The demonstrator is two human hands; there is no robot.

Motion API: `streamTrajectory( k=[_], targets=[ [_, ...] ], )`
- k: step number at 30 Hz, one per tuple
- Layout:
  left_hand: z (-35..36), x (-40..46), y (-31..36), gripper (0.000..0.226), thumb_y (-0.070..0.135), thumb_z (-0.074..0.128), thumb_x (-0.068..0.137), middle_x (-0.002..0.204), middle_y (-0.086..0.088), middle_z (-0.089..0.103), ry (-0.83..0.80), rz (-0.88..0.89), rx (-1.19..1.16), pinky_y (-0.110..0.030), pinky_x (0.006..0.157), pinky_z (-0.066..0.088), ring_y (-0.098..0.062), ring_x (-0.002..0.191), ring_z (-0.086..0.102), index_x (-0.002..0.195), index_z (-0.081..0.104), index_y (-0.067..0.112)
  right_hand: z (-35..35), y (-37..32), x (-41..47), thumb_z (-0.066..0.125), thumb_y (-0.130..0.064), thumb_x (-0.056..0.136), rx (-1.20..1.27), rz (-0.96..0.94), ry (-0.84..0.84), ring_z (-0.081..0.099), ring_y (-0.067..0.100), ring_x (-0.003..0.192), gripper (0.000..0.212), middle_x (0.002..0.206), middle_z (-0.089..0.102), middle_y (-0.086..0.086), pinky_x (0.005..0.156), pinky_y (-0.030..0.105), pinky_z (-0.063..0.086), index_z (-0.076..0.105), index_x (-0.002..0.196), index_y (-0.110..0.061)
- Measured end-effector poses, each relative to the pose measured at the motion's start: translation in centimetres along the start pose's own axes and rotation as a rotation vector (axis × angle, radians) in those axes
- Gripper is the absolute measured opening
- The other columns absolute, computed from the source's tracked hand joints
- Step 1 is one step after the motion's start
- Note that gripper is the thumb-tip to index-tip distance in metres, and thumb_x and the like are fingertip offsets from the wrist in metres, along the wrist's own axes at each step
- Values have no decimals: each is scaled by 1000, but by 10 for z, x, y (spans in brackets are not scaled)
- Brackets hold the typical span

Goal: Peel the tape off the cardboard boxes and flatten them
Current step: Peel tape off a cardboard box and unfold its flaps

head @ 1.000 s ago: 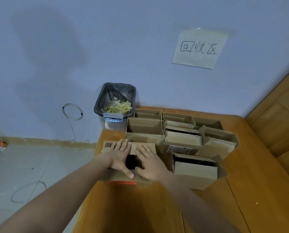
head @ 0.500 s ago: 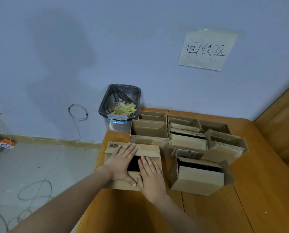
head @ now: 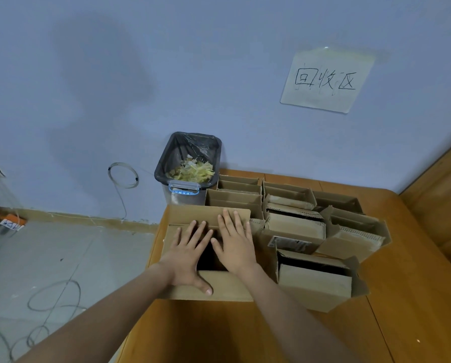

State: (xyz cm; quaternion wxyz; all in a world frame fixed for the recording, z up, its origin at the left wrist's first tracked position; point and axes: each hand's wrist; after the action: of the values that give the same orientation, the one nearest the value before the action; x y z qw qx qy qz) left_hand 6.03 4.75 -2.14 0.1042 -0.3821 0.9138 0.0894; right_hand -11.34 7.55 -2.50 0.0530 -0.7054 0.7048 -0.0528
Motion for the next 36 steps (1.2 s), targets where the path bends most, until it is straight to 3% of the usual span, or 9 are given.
streamTrajectory(
  k=[6, 12, 21, 27, 30, 33, 36],
  targets=[
    [-10, 7, -7, 144, 94, 51, 54, 151, -8, -40, -93, -60, -89, -53, 112, -22, -32, 135, -41, 143, -33, 18, 9, 2, 7, 27, -54, 98, 35, 32, -59, -13, 14, 147, 69, 162, -7, -4, 119, 45, -8, 6, 155, -21],
    [-15, 15, -9, 141, 94, 53, 52, 152, -11, -37, -165, -86, -62, -56, 111, -21, -34, 136, -39, 148, -27, 30, 12, -1, 2, 32, -56, 95, 59, 25, -49, -10, 14, 148, 72, 162, -1, -4, 118, 44, -8, 9, 154, -22],
    [-14, 22, -7, 142, 95, 54, 49, 156, -16, -28, -195, -102, 9, -59, 112, -17, -39, 141, -29, 150, -23, 30, 15, -1, 2, 33, -56, 93, 54, 34, -65, -7, 15, 148, 74, 162, 3, -4, 116, 45, -12, 10, 154, -22],
    [-12, 20, -6, 138, 98, 46, 49, 156, -17, -29, -215, -110, 35, -60, 112, -18, -39, 140, -33, 155, 1, 22, 13, 0, 0, 32, -58, 93, -45, 19, -147, -18, 18, 146, 82, 161, -14, -2, 114, 45, -16, -7, 154, -19],
    [-2, 14, -11, 137, 103, 29, 48, 152, -14, -37, -160, -82, 24, -55, 110, -23, -34, 136, -40, 155, -6, 24, 9, -2, -2, 32, -50, 97, -11, 32, -145, -21, 17, 145, 76, 159, -19, -2, 115, 45, -14, -8, 153, -19],
    [11, 7, -14, 121, 97, 9, 62, 152, -7, -37, -74, -64, -19, -47, 109, -27, -23, 135, -42, 155, -10, 23, 6, -5, -10, 34, -36, 100, 50, 29, -93, -20, 15, 145, 67, 157, -21, -5, 116, 46, -13, -4, 154, -21],
    [17, 0, -15, 95, 79, 16, 86, 153, 1, -33, -26, -90, -36, -44, 111, -23, -15, 136, -37, 155, -7, 18, 5, -1, -22, 36, -24, 100, 37, 12, -82, -19, 15, 145, 65, 159, -17, -8, 114, 47, -15, 0, 154, -24]
  ],
)
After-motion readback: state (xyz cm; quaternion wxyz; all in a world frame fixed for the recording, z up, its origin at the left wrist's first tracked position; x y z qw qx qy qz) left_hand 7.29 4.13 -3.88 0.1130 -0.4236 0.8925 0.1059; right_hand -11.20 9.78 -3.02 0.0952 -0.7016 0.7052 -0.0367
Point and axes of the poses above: each hand's wrist, its own x-axis towards the middle knuckle, its own z-axis out of the palm, y = z × x
